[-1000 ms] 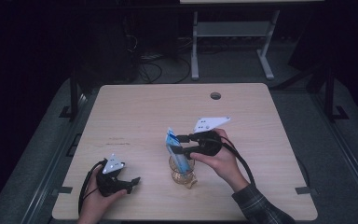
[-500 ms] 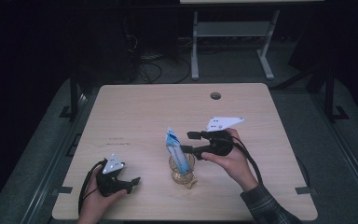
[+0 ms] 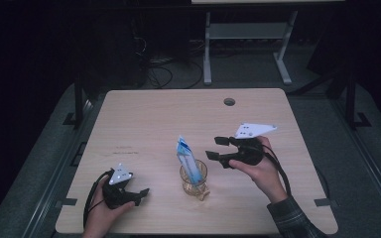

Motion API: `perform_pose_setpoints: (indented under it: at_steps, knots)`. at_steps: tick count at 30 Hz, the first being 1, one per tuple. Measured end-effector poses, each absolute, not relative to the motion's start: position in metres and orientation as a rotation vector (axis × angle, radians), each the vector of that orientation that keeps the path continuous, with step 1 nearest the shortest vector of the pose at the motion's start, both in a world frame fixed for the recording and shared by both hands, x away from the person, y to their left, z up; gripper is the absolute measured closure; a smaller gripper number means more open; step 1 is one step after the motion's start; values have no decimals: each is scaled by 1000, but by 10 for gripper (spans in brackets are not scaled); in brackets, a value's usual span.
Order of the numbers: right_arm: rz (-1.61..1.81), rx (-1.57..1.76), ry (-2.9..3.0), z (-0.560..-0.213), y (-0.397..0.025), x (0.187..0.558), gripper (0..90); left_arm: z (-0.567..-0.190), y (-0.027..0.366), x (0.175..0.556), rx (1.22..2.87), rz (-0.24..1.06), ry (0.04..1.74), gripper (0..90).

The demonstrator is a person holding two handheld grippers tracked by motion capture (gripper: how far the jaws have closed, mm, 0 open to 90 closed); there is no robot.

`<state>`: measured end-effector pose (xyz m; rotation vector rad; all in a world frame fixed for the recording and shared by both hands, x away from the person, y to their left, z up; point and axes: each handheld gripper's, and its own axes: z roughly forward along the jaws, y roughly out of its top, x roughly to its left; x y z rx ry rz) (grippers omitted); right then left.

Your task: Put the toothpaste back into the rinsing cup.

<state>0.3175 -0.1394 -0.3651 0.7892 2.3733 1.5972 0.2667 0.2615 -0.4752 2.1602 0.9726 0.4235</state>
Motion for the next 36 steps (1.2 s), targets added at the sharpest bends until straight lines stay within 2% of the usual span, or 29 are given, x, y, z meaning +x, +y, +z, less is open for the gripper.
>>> perform_pose_setpoints:
  at_steps: [19,36]
  knots:
    - [1498,937,2311,-386,-190,309,352,-475,262,267,2162,422,970,132]
    - [1339,1094,2296,-420,-232,294,307,-475,262,267,2161,425,968,132]
